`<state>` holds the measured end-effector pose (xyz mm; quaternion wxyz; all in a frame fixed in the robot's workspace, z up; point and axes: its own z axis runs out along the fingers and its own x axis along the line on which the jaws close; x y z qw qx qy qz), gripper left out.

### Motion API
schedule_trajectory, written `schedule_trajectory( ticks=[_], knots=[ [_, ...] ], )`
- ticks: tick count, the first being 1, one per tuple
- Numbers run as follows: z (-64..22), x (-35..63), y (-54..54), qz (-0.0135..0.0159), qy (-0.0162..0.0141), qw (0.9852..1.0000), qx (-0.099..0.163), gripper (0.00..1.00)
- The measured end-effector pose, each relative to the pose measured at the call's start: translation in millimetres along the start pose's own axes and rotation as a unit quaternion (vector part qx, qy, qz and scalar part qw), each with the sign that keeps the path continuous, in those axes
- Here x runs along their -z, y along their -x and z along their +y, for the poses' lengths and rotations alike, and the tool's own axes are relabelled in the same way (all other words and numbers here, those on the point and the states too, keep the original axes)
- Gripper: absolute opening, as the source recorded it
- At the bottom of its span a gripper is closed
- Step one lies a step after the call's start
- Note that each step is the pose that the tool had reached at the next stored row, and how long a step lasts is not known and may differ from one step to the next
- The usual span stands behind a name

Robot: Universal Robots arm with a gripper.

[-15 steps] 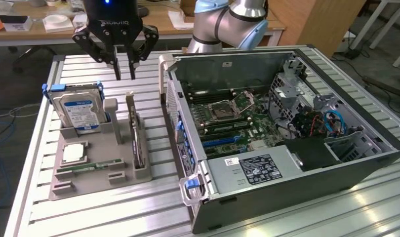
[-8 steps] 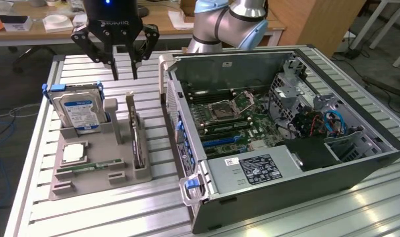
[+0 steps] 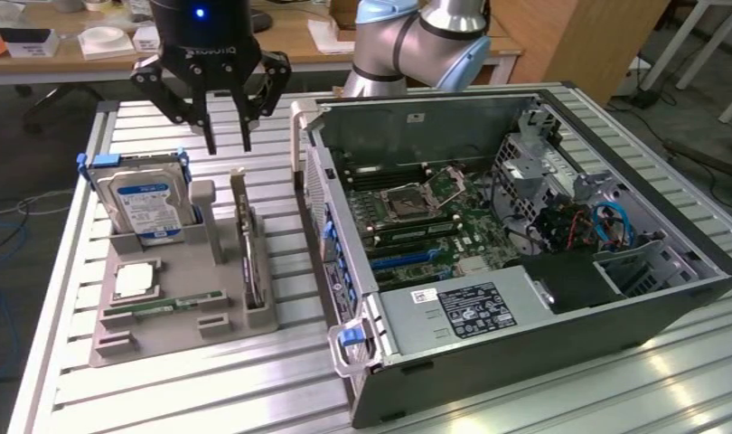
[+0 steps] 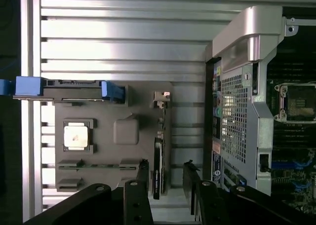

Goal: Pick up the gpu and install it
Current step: 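Pick up the gpu and move the gpu toward the slot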

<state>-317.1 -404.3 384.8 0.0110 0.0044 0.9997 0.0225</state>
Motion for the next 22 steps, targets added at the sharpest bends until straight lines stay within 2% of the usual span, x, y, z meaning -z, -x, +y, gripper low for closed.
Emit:
schedule_trajectory(
  ticks=[10,22],
  knots=[
    [-12.6,-16.9,-2.5,0.0003,0.0,1.0,0.001,0.41],
    [-20.3,-33.5,-4.7,0.0004,0.0001,1.0,0.003,0.41]
  ],
)
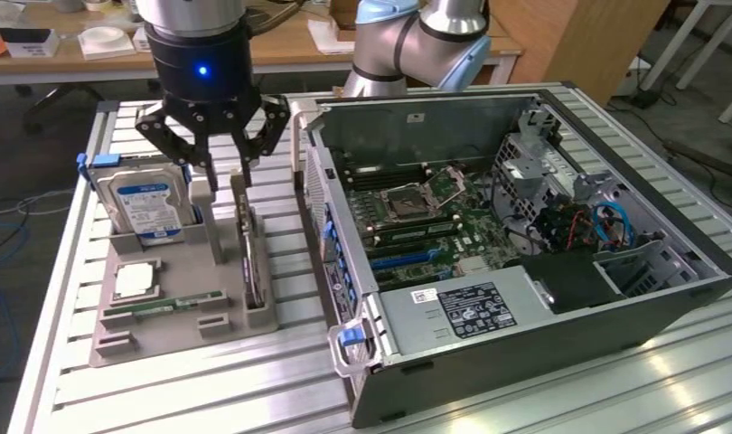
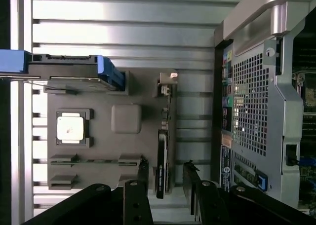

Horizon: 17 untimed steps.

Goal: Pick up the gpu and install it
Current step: 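Pick up the gpu and move the gpu toward the slot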

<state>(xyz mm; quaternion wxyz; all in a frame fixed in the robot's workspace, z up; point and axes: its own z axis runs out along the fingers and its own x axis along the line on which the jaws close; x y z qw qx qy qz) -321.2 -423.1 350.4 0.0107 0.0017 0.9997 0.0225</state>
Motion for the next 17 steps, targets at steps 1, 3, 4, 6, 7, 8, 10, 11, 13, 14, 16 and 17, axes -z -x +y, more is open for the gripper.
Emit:
schedule_trajectory(
  ticks=[1,3,4,6,7,8,10,11,13,14,16,17],
  knots=[
    [-1.1,-1.3,-0.1,0.0,0.0,1.0,0.0,0.41],
    [-4.1,-3.6,-0.4,0.0,0.0,1.0,0.0,0.41],
    [-5.7,-4.5,-0.6,0.0,0.0,1.0,0.0,0.41],
    [-8.8,-6.2,-1.1,0.0,0.0,1.0,0.0,0.41],
    [-10.4,-7.0,-1.3,0.0,0.0001,1.0,0.001,0.41],
    [-12.0,-7.9,-1.6,0.0,0.0001,1.0,0.001,0.41],
    [-13.3,-11.2,-1.8,-0.0001,0.0001,1.0,0.001,0.41],
    [-13.4,-13.0,-1.9,0.0,0.0001,1.0,0.001,0.41],
    [-13.6,-16.6,-1.9,0.0,0.0,1.0,0.001,0.41],
    [-13.7,-18.4,-2.0,0.0001,0.0,1.0,0.002,0.41],
    [-14.0,-21.9,-2.0,0.0001,0.0,1.0,0.003,0.41],
    [-14.3,-23.8,-2.0,0.0001,0.0,1.0,0.003,0.41]
  ],
)
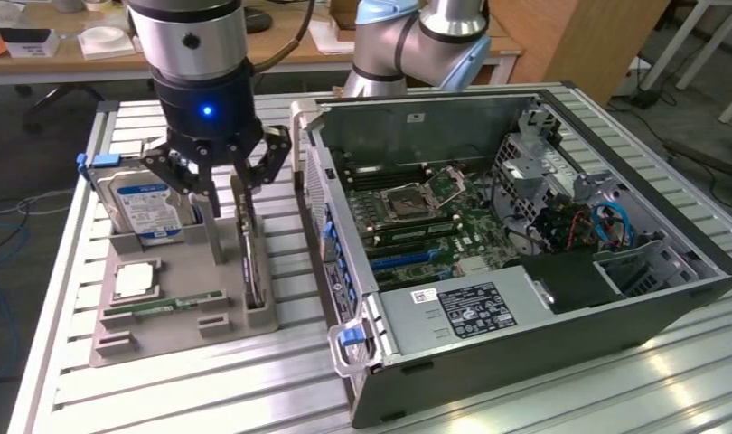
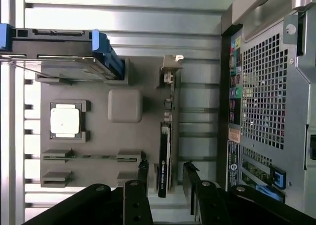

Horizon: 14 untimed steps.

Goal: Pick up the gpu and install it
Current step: 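Pick up the gpu and move the gpu toward the slot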

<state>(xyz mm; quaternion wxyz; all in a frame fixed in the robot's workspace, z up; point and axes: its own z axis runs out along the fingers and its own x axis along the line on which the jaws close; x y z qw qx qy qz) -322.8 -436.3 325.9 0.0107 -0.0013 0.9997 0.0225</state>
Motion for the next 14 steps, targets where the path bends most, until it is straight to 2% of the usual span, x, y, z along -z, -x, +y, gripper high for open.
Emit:
schedule_trajectory(
  ticks=[14],
  knots=[
    [-10.6,-19.0,0.2,0.0002,0.0,1.0,0.003,0.41]
  ],
)
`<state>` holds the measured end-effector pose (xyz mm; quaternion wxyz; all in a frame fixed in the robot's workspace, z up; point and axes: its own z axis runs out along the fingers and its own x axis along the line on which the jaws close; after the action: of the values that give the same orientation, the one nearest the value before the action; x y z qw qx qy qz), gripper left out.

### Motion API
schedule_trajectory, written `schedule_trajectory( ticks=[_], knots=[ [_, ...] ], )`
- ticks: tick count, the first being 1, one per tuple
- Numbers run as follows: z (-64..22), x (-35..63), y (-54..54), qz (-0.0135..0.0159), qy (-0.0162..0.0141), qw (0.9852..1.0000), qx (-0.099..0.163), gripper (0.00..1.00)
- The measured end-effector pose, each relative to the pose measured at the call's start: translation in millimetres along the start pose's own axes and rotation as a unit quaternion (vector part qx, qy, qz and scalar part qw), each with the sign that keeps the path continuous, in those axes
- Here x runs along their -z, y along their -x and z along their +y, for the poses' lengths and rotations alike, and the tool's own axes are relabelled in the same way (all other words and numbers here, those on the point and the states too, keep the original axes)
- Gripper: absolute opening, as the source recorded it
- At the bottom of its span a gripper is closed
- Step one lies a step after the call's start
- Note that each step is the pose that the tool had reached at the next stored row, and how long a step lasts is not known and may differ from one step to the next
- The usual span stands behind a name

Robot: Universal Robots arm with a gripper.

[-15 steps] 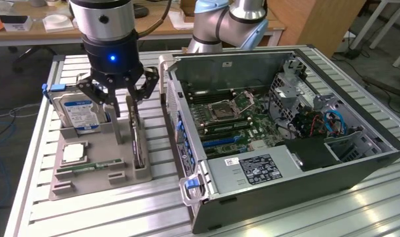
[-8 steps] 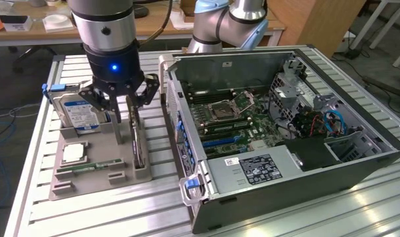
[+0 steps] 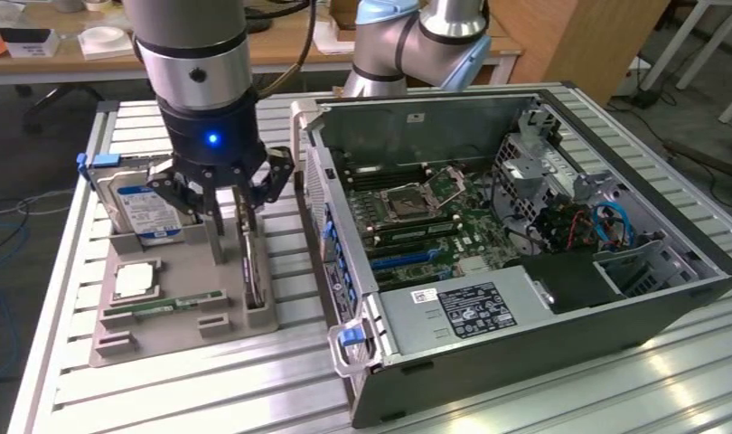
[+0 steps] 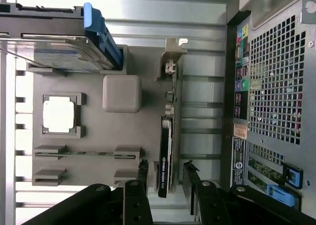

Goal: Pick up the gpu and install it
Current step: 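Pick up the gpu and move the gpu toward the slot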

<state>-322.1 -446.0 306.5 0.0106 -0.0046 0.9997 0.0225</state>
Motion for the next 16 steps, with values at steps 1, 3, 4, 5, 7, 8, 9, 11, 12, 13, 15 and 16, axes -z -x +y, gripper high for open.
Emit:
schedule_trajectory(
  ticks=[1,3,4,5,7,8,9,11,12,13,15,16],
  knots=[
    [-0.5,-1.6,0.0,0.0,0.0,1.0,0.0,0.41],
    [-1.6,-4.8,-0.1,0.0,0.0,1.0,0.0,0.41],
    [-2.0,-6.4,-0.2,0.0,-0.0001,1.0,0.0,0.41],
    [-2.1,-8.3,-0.3,0.0,0.0,1.0,0.0,0.41],
    [-2.1,-11.8,-0.2,0.0001,-0.0001,1.0,0.0,0.41],
    [-1.9,-13.2,-0.2,0.0,-0.0001,1.0,0.0,0.41],
    [-1.9,-14.2,-0.2,0.0,0.0,1.0,0.0,0.41],
    [-1.8,-14.7,-0.2,0.0001,-0.0001,1.0,0.0,0.41],
    [-1.8,-14.6,-0.3,0.0001,-0.0001,1.0,0.0,0.41],
    [-1.8,-14.7,-0.3,0.0001,-0.0001,1.0,0.0,0.41],
    [-1.8,-14.8,-0.3,0.0,-0.0001,1.0,0.0,0.41],
    [-1.8,-14.8,-0.3,0.0,0.0,1.0,0.0,0.41]
  ],
)
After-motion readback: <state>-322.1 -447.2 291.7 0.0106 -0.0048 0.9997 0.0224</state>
